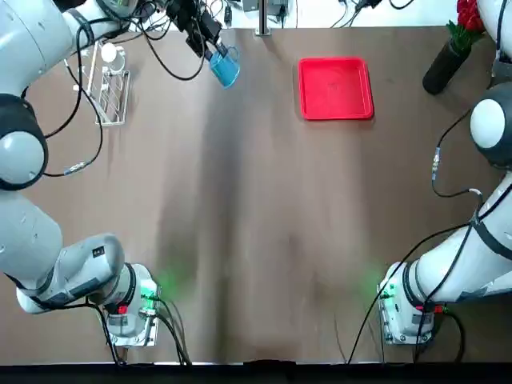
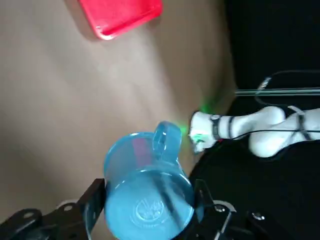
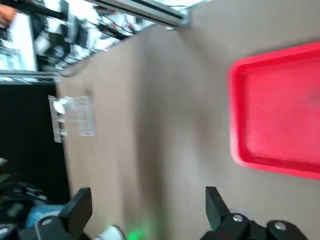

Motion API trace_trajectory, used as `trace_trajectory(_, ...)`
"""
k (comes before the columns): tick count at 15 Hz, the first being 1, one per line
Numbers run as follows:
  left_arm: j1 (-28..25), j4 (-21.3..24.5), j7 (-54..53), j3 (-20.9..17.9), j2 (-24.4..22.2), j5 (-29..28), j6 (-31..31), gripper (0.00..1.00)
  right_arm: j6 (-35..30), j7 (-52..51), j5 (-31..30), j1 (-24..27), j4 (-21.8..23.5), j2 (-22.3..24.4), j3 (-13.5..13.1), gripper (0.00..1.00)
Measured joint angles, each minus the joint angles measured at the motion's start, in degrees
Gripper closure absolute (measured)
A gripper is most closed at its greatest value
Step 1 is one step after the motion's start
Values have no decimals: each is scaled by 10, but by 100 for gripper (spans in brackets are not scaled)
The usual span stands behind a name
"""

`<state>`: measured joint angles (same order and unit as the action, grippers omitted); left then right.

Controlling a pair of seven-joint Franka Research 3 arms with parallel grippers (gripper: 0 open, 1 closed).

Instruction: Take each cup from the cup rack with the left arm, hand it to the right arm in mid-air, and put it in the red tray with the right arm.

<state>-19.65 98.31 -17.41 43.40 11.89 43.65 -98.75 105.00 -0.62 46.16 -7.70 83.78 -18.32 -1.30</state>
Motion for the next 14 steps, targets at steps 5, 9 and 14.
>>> trace_trajectory(5,2,-39,9,13,59,95,0,23,95,-1,200,-65,0,-30,1,0)
trace_trajectory(9,15,-71,10,13,94,147,-17,23,93,6,317,-82,0,-37,1,0)
trace_trajectory(14,53,-82,11,13,118,180,-82,23,40,47,354,-111,0,-38,1,2)
